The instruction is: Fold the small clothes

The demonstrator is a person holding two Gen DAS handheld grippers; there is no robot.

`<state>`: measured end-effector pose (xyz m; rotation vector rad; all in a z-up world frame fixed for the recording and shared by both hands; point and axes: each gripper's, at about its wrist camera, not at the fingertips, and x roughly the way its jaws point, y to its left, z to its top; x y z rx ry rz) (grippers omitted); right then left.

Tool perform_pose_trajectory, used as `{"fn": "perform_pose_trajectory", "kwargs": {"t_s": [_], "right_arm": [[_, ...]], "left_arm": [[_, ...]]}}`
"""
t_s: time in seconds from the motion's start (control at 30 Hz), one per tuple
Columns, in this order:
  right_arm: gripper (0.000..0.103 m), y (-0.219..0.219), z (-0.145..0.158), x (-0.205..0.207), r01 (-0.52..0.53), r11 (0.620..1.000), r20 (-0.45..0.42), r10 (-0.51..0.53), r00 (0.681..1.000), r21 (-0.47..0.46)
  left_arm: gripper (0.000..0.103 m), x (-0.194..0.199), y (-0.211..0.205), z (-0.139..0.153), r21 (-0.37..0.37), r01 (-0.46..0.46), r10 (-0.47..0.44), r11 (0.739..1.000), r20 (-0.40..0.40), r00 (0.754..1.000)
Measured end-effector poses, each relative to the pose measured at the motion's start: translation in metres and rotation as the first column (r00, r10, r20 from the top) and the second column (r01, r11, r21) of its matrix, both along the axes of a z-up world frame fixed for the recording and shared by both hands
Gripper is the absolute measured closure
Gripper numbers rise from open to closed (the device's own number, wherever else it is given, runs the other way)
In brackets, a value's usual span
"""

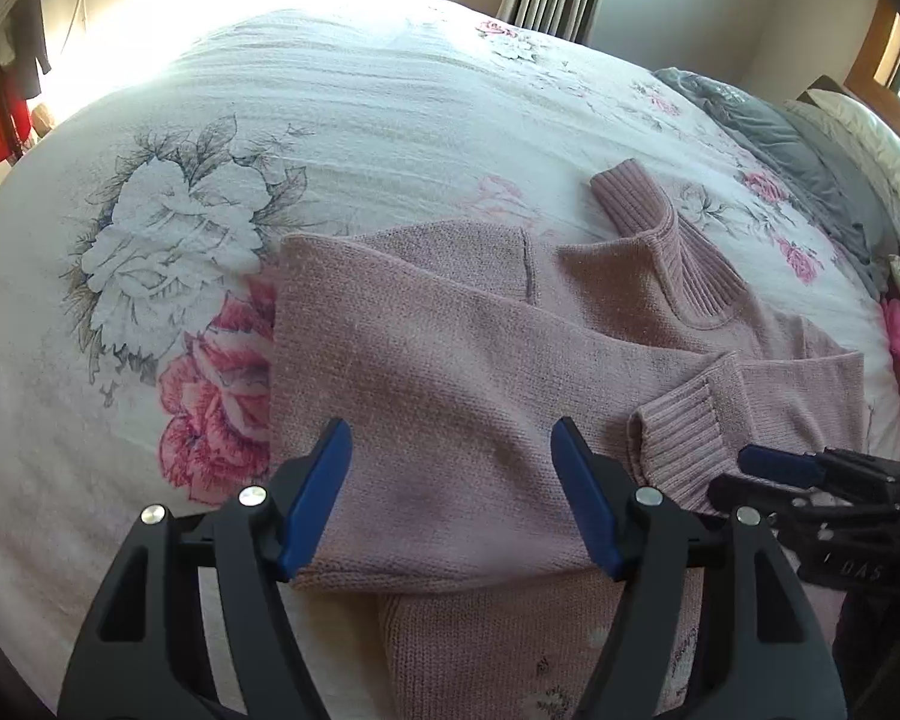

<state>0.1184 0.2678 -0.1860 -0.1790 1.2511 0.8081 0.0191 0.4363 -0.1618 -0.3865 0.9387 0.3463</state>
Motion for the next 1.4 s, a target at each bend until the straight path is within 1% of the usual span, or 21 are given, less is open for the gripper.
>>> {"fn": "perform_pose_trajectory", "kwargs": {"t_s": [0.1,0.17,0.23,0.27,0.33,0.37,0.43,0.47,0.6,0.73,0.83,0.87,0.97,1.03,1.1,1.17,1.2,1.27,1.3,1.33,1.4], "right_arm": [[0.043,0.027,-0.019,-0.011,-0.026,0.994,0.028,0.03,0.999,-0.108],[0.044,0.039,-0.027,-0.013,-0.038,0.985,0.059,0.048,0.997,-0.166],[0.059,0.039,-0.03,-0.01,-0.023,0.982,0.089,0.04,0.995,-0.186],[0.064,0.036,-0.03,-0.007,-0.021,0.985,0.08,0.036,0.996,-0.172],[0.089,0.024,-0.027,0.001,-0.002,0.993,0.04,0.007,0.999,-0.12],[0.094,0.017,-0.025,0.006,0.008,0.996,0.011,-0.007,1.0,-0.091],[0.094,-0.006,-0.013,0.015,0.065,0.998,-0.042,-0.065,0.997,0.005],[0.094,-0.018,-0.007,0.02,0.096,0.995,-0.048,-0.095,0.994,0.03],[0.094,-0.083,0.018,0.041,0.243,0.962,-0.081,-0.234,0.969,0.127],[0.094,-0.147,0.023,0.07,0.351,0.93,-0.079,-0.344,0.936,0.108],[0.094,-0.183,0.015,0.09,0.395,0.914,-0.1,-0.386,0.917,0.091],[0.094,-0.193,0.014,0.094,0.405,0.911,-0.09,-0.399,0.913,0.074],[0.094,-0.211,0.007,0.097,0.43,0.903,-0.015,-0.43,0.903,-0.016],[0.093,-0.217,-0.005,0.101,0.427,0.904,-0.038,-0.427,0.903,-0.025],[0.088,-0.222,-0.018,0.103,0.428,0.903,-0.056,-0.43,0.901,-0.046],[0.087,-0.233,-0.015,0.105,0.452,0.892,-0.061,-0.452,0.89,-0.025],[0.083,-0.238,-0.008,0.105,0.469,0.883,-0.034,-0.47,0.882,-0.022],[0.075,-0.246,0.008,0.101,0.489,0.872,0.032,-0.489,0.872,0.005],[0.072,-0.248,0.015,0.099,0.484,0.874,0.031,-0.486,0.874,0.041],[0.072,-0.246,0.018,0.099,0.466,0.882,0.016,-0.468,0.884,0.069],[0.072,-0.234,0.02,0.098,0.408,0.909,0.005,-0.41,0.912,0.085]], "left_arm": [[0.035,0.004,0.0,-0.007,-0.019,-0.011,0.011,1.0,-0.015,1.0],[0.035,0.003,0.002,-0.011,-0.025,-0.019,0.018,1.0,-0.024,1.0],[0.035,0.002,0.004,-0.014,-0.026,-0.022,0.021,0.999,-0.029,0.999],[0.035,0.001,0.004,-0.015,-0.026,-0.02,0.02,0.999,-0.029,0.999],[0.035,-0.001,0.005,-0.015,-0.027,-0.015,0.014,1.0,-0.026,1.0],[0.035,-0.002,0.005,-0.014,-0.026,-0.014,0.013,1.0,-0.027,1.0],[0.035,-0.005,0.006,-0.009,-0.031,-0.013,0.012,0.999,-0.015,1.0],[0.035,-0.006,0.005,-0.007,-0.034,-0.011,0.01,0.999,-0.006,1.0],[0.034,-0.005,0.001,0.003,-0.022,0.011,-0.011,1.0,0.019,1.0],[0.034,0.006,-0.009,0.003,-0.018,0.034,-0.034,0.999,0.02,0.999],[0.034,0.015,-0.018,-0.001,-0.012,0.051,-0.051,0.999,0.012,0.999],[0.034,0.018,-0.022,-0.003,-0.01,0.057,-0.057,0.998,0.007,0.998],[0.034,0.028,-0.034,-0.01,-0.005,0.071,-0.071,0.997,-0.014,0.997],[0.033,0.034,-0.042,-0.017,0.027,0.078,-0.077,0.997,-0.051,0.996],[0.032,0.041,-0.047,-0.027,0.069,0.084,-0.077,0.994,-0.093,0.993],[0.032,0.044,-0.051,-0.029,0.105,0.094,-0.082,0.99,-0.113,0.99],[0.032,0.044,-0.052,-0.026,0.108,0.096,-0.083,0.99,-0.117,0.99],[0.032,0.044,-0.053,-0.016,0.073,0.092,-0.086,0.993,-0.085,0.993],[0.032,0.044,-0.054,-0.011,0.051,0.087,-0.084,0.995,-0.062,0.995],[0.032,0.045,-0.056,-0.006,0.038,0.087,-0.085,0.995,-0.041,0.996],[0.032,0.052,-0.065,0.0,0.031,0.102,-0.101,0.994,-0.009,0.995]]}}
